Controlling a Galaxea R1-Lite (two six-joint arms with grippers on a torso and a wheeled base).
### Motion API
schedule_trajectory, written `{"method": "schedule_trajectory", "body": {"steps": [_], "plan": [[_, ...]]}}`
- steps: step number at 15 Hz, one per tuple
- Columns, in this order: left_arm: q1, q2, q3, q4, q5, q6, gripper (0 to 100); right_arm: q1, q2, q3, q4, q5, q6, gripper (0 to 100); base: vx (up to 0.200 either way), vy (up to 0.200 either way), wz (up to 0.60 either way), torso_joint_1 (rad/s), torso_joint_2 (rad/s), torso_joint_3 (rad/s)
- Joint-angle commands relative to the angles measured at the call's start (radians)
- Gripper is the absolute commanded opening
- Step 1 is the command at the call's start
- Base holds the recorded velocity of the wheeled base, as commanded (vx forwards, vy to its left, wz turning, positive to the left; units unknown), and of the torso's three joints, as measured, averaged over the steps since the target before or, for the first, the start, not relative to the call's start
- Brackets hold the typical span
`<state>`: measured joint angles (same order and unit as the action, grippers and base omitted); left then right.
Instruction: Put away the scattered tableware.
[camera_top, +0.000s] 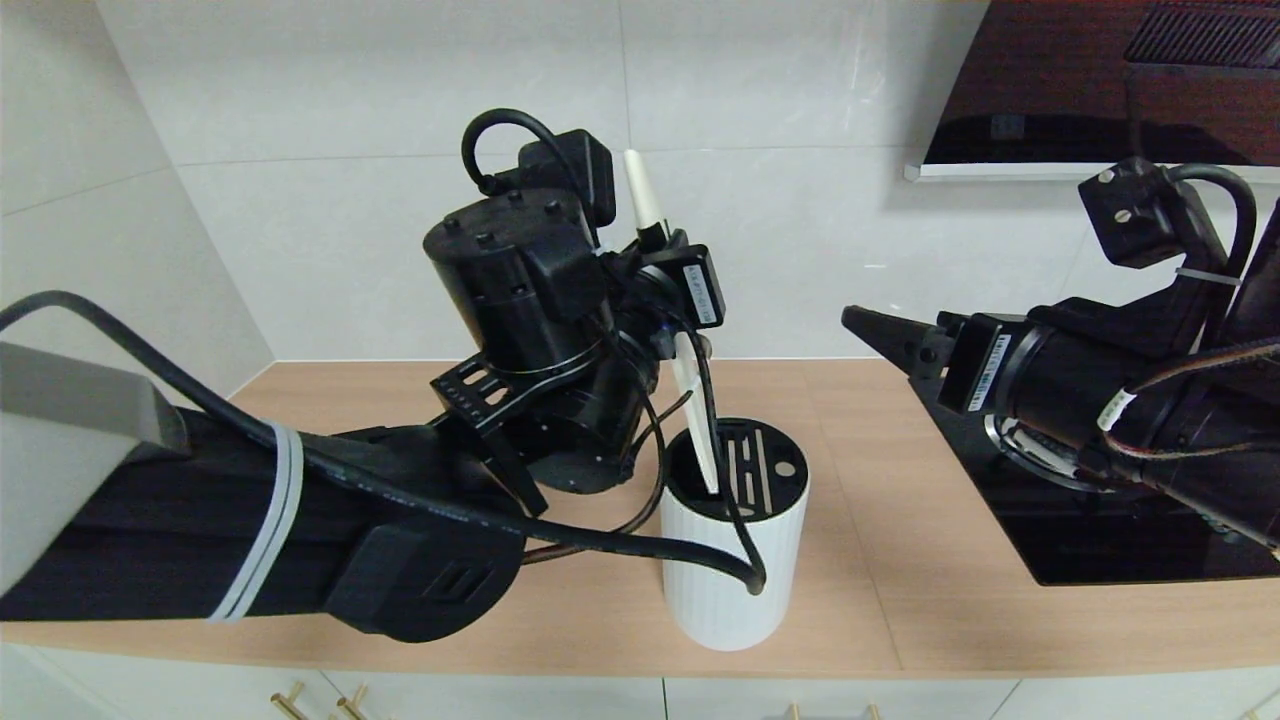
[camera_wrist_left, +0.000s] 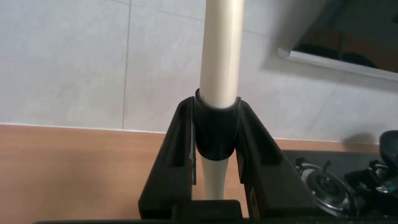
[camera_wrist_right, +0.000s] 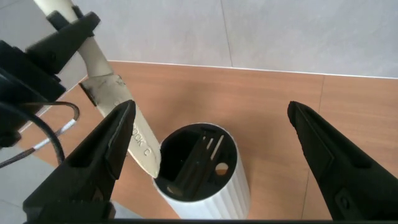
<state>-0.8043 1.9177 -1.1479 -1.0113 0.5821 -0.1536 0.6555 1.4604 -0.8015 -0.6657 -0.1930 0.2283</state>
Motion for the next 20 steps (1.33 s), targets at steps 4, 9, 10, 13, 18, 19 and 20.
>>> {"method": "schedule_trajectory", "body": {"steps": [4,9,10,13,18,19,20], "plan": [[0.0,0.075,-0.003,-0.058,-0.001,0.023,0,0.001,0.001,0.001,0.0,0.0,0.0,100,0.0,0.0,0.0,0.0,0.0,0.0],[0.007,0.126,0.004,-0.176,0.001,0.105,0,0.001,0.001,0.002,-0.002,0.0,0.0,100,0.0,0.0,0.0,0.0,0.0,0.0],[0.007,0.135,0.005,-0.181,0.002,0.106,0,0.001,0.001,0.002,-0.002,0.0,-0.001,100,0.0,0.0,0.0,0.0,0.0,0.0],[0.007,0.156,0.004,-0.185,0.008,0.106,0,0.003,0.001,0.002,-0.002,0.0,0.0,100,0.0,0.0,0.0,0.0,0.0,0.0],[0.0,0.213,0.007,-0.19,0.028,0.1,0,0.004,0.005,0.004,-0.002,0.0,-0.001,100,0.0,0.0,0.0,0.0,0.0,0.0],[-0.003,0.23,0.007,-0.204,0.038,0.101,0,0.003,0.005,0.005,-0.002,0.0,0.0,100,0.0,0.0,0.0,0.0,0.0,0.0],[-0.009,0.241,0.007,-0.222,0.039,0.103,0,0.004,0.005,0.008,-0.002,0.0,-0.001,100,0.0,0.0,0.0,0.0,0.0,0.0]]}}
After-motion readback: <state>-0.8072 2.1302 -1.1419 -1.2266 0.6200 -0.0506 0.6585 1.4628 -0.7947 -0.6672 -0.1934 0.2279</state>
